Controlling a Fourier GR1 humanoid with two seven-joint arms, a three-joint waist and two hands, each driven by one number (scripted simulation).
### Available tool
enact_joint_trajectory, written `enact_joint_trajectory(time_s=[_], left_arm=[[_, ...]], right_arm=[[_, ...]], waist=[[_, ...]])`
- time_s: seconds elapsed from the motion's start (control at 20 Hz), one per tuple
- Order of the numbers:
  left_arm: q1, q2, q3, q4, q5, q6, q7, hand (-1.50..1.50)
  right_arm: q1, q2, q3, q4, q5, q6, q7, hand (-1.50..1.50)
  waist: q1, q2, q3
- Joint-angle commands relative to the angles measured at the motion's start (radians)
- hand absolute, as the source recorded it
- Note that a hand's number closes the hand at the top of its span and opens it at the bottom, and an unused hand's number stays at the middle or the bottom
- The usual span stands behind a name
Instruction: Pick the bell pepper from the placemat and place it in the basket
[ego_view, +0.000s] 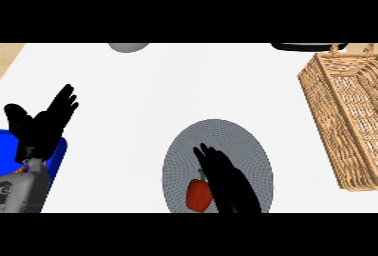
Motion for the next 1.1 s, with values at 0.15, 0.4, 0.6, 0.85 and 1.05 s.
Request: enact_joint_trajectory(time_s=[0.15,0.4,0.6,0.85,1.05], left_arm=[[0.096,-0.019,0.020,-0.058,-0.010,-0.030,-0.032,0.00],[0.028,-0.013,0.019,-0.112,-0.010,-0.022,0.080,0.00],[-0.002,-0.043,0.033,0.018,-0.044,-0.015,-0.021,0.00],[-0.036,-0.047,0.030,0.006,-0.051,-0.008,0.028,0.00],[-0.014,-0.022,0.032,-0.028,-0.039,-0.036,0.021,0.00]], right_arm=[[0.016,0.046,0.037,0.104,0.086,-0.055,-0.017,-1.50],[-0.063,0.041,0.024,0.166,0.108,0.034,-0.047,1.50],[-0.040,0.050,0.032,0.237,0.143,-0.028,-0.092,1.50],[-0.113,0.053,0.049,0.364,0.114,-0.087,-0.115,1.50],[-0.245,0.054,-0.252,0.340,0.058,-0.182,0.199,1.50]], waist=[[0.003,0.000,0.000],[0.005,0.000,0.000],[0.001,0.000,0.000],[0.003,0.001,0.000],[0.018,0.015,0.001]])
